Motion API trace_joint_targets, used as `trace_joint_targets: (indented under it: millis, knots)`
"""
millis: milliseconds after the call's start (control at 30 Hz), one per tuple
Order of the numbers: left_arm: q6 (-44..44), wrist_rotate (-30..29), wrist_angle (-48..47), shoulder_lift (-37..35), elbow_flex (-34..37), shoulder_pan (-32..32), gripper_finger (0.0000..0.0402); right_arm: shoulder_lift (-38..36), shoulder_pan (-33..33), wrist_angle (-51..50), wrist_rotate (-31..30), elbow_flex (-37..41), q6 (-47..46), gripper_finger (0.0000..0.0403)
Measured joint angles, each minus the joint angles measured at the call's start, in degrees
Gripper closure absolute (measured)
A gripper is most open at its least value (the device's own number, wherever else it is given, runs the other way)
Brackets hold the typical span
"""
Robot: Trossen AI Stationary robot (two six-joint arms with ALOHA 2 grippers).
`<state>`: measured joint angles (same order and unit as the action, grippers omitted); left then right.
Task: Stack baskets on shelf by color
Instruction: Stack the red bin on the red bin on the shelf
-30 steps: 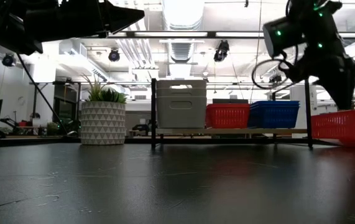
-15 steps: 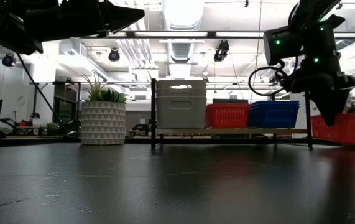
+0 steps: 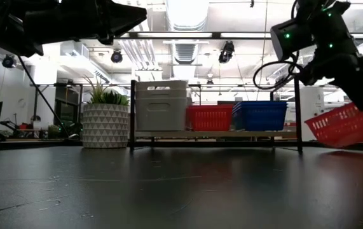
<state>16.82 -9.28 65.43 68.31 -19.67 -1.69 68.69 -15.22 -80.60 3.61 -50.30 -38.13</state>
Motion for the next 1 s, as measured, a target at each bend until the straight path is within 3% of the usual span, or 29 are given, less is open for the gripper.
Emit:
trace_joint_targets:
  millis: [100,433,800,1000]
  knots:
    - [0.0,0.0,0.0,0.0,-0.1,0.0,0.0283,0.0,0.0,-2.5,0.7,-2.1,0.0,0.0392]
    - [-5.7,0.0,0.0,0.0,-0.1,-0.6,0.0283,0.0,0.4,-9.5,12.6,-8.7,6.6,0.039]
    - [-7.8,0.2,-0.4,0.0,0.1,-2.2,0.0283,-1.6,0.5,-9.5,25.4,-10.2,11.4,0.039]
    - [-16.3,0.5,-0.1,0.0,0.2,-2.5,0.0283,-1.9,4.5,-5.2,30.2,-9.6,16.1,0.039]
